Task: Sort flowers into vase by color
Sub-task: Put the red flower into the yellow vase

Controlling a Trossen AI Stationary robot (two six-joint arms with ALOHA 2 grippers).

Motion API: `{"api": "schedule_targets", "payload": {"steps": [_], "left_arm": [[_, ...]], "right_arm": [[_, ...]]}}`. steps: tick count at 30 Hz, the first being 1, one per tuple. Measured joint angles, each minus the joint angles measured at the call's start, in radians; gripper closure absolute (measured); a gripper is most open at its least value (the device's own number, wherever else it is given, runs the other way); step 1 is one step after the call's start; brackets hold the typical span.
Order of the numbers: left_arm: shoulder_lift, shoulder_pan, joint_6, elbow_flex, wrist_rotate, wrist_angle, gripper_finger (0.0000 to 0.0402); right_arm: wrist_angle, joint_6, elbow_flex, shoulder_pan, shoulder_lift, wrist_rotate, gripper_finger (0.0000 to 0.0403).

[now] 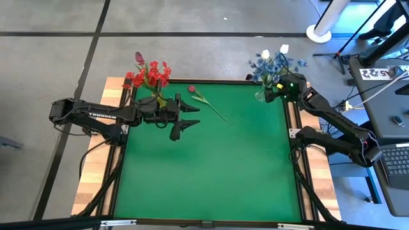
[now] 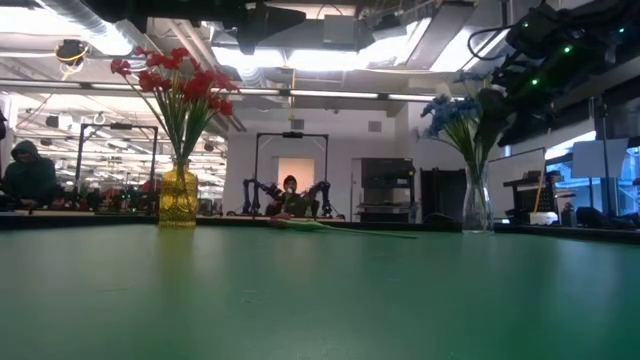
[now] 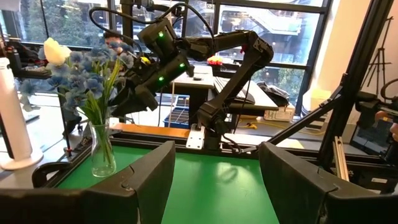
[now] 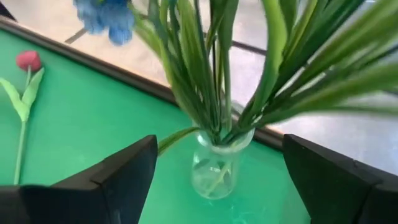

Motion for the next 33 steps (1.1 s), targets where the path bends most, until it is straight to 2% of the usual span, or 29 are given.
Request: {"api": "schedule_targets", "payload": {"steps": [9,16,25,33], "left_arm": [[0.0,0.0,0.0,0.0,0.0,0.0,0.0173],[0.0,0.0,0.007,0.0,-0.018,-0.001,0.0173],[0.0,0.0,0.008,0.0,-0.02,-0.001,0.0173],[0.0,0.0,0.008,0.0,-0.021,-0.027,0.0173]], "right_arm": [[-0.12,-0.04,0.001,0.0,0.0,-0.029,0.0059],[-0.299,-0.055,0.065,0.0,0.0,-0.061,0.0059],[-0.316,-0.035,0.158,0.0,-0.074,-0.225,0.0059],[-0.327,0.024,0.245,0.0,-0.209,-0.392,0.0059]]}}
